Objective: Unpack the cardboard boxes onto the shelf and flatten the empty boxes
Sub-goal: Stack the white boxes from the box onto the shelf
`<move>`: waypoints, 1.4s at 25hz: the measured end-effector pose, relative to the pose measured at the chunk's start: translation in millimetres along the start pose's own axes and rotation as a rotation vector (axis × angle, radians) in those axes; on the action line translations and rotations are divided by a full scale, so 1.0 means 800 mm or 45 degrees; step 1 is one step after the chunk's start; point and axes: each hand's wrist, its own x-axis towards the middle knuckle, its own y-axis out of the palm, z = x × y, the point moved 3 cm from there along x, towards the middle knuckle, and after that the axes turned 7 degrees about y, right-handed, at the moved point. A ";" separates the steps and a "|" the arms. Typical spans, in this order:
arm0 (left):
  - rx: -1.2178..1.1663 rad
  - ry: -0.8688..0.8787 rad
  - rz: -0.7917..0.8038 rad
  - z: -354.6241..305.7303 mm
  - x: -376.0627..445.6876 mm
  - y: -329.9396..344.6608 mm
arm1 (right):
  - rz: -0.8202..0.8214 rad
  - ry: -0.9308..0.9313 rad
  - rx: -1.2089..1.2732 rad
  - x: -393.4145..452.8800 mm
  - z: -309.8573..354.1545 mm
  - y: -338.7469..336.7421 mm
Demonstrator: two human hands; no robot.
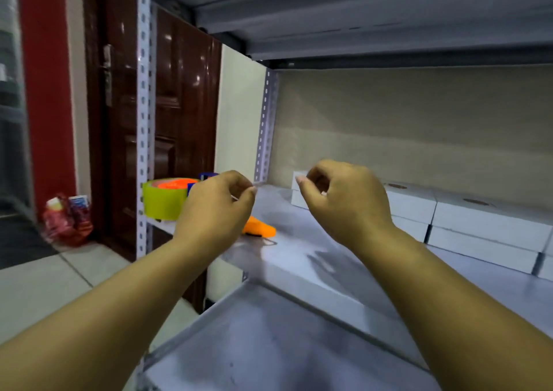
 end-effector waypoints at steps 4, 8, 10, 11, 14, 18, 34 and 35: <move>0.038 -0.008 -0.032 -0.016 -0.056 -0.054 | -0.005 -0.012 0.269 -0.054 0.032 -0.015; 0.116 -0.113 -0.074 -0.011 -0.131 -0.105 | 0.096 -0.068 0.502 -0.115 0.071 0.001; 0.151 -0.188 -0.052 -0.001 -0.170 -0.124 | 0.139 -0.097 0.594 -0.143 0.092 0.015; 0.166 -0.238 -0.030 0.004 -0.191 -0.132 | 0.173 -0.105 0.640 -0.159 0.103 0.023; 0.257 -0.399 0.015 0.030 -0.252 -0.162 | 0.332 -0.127 0.755 -0.212 0.136 0.056; 0.316 -0.594 0.028 0.072 -0.324 -0.198 | 0.572 -0.132 0.869 -0.280 0.178 0.102; 0.543 -1.340 0.191 0.170 -0.570 -0.267 | 1.504 -0.481 0.518 -0.494 0.264 0.223; 0.573 -1.342 0.234 0.169 -0.581 -0.272 | 1.545 -0.503 0.483 -0.500 0.267 0.223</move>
